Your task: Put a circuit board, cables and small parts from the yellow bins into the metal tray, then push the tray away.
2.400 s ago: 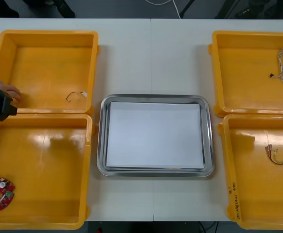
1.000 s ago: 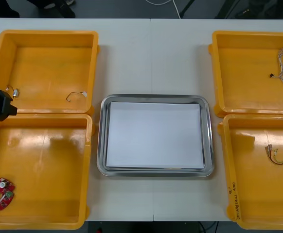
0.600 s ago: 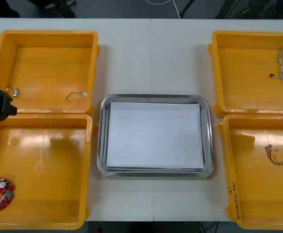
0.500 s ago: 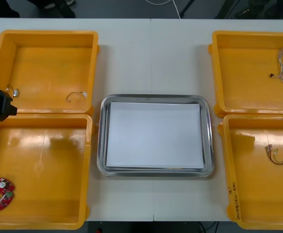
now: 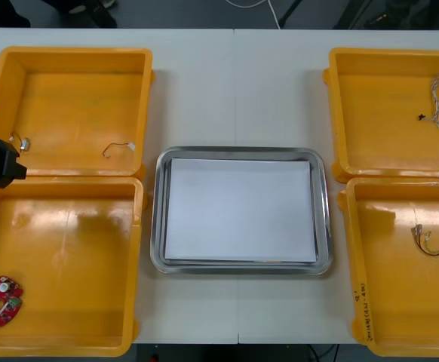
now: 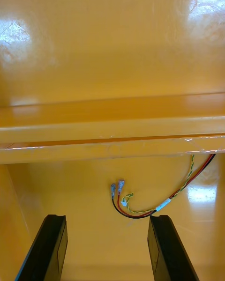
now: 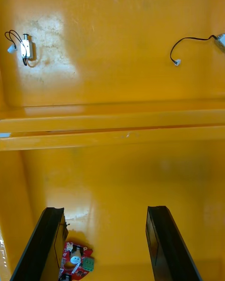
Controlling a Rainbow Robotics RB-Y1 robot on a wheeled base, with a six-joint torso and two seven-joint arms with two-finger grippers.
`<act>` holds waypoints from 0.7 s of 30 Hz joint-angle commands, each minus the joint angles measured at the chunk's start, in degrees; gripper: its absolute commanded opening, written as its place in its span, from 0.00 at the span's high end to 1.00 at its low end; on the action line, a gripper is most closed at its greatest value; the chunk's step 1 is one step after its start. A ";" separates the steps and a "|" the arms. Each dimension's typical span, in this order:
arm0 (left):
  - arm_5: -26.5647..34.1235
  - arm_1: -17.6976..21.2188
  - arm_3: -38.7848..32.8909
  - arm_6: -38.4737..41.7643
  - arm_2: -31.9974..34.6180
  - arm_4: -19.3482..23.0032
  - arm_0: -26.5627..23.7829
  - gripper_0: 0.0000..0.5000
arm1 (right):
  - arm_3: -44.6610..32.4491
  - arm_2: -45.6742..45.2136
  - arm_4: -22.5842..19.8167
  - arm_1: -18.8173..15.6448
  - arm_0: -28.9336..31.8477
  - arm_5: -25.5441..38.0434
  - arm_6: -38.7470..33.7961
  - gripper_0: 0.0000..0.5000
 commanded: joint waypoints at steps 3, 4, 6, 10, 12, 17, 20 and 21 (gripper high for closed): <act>0.33 2.11 -1.69 4.00 0.94 0.40 0.89 0.00 | -1.46 0.34 -0.14 0.21 0.53 -0.22 2.42 0.00; 0.33 2.11 -1.69 4.00 0.94 0.40 0.89 0.00 | -1.46 0.34 -0.14 0.21 0.53 -0.22 2.42 0.00; 0.33 2.11 -1.69 4.00 0.94 0.40 0.89 0.00 | -1.46 0.34 -0.14 0.21 0.53 -0.22 2.42 0.00; 0.33 2.11 -1.69 4.00 0.94 0.40 0.89 0.00 | -1.46 0.34 -0.14 0.21 0.53 -0.22 2.42 0.00; 0.33 2.11 -1.69 4.00 0.94 0.40 0.89 0.00 | -1.46 0.34 -0.14 0.21 0.53 -0.22 2.42 0.00; 0.33 2.11 -1.69 4.00 0.94 0.40 0.89 0.00 | -1.46 0.34 -0.14 0.21 0.53 -0.22 2.42 0.00; 0.33 2.11 -1.69 4.00 0.94 0.40 0.89 0.00 | -1.46 0.34 -0.14 0.21 0.53 -0.22 2.42 0.00; 0.33 2.11 -1.69 4.00 0.94 0.40 0.89 0.00 | -1.46 0.34 -0.14 0.21 0.53 -0.22 2.42 0.00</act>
